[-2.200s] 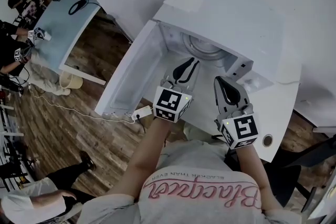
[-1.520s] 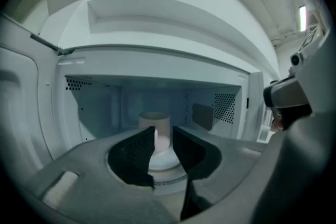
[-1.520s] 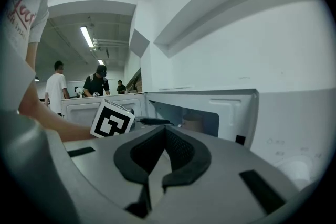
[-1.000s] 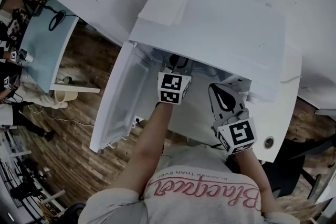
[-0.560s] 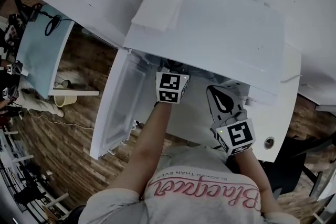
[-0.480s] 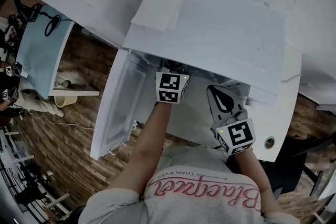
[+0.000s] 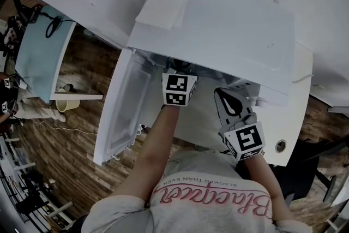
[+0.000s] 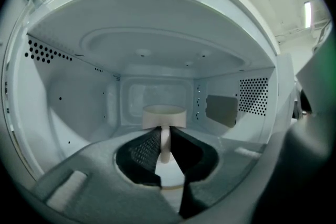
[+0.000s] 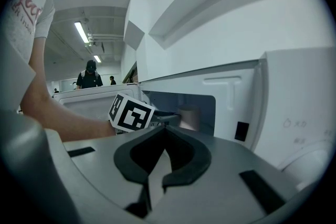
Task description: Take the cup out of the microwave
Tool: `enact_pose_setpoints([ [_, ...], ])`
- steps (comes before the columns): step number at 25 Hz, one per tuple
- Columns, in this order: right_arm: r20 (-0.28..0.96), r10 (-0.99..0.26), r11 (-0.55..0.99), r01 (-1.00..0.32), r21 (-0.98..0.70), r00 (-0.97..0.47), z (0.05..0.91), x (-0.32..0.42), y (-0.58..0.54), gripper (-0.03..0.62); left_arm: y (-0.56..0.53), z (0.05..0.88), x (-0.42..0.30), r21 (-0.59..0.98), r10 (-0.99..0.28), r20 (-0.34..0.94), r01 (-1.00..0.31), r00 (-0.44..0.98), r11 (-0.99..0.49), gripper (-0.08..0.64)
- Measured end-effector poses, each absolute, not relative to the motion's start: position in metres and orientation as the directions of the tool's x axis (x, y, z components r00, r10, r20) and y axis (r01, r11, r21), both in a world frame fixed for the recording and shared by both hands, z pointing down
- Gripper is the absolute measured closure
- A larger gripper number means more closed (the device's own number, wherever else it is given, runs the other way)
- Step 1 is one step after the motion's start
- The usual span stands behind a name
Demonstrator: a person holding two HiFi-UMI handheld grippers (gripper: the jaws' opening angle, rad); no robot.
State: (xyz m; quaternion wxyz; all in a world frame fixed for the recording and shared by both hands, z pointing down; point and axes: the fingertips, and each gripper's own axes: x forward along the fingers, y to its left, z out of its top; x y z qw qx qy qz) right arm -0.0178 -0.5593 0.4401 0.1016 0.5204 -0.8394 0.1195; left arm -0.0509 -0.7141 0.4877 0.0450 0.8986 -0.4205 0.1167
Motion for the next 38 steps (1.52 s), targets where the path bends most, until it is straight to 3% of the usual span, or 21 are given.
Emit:
enact_pose_setpoints([
  [38, 0.238, -0.838, 0.486, -0.870, -0.082, -0.491, 0.426, -0.040, -0.505, 0.583, -0.654, 0.470, -0.072, -0.025, -0.771, 0.200, -0.783, 0.605, -0.621, 0.511],
])
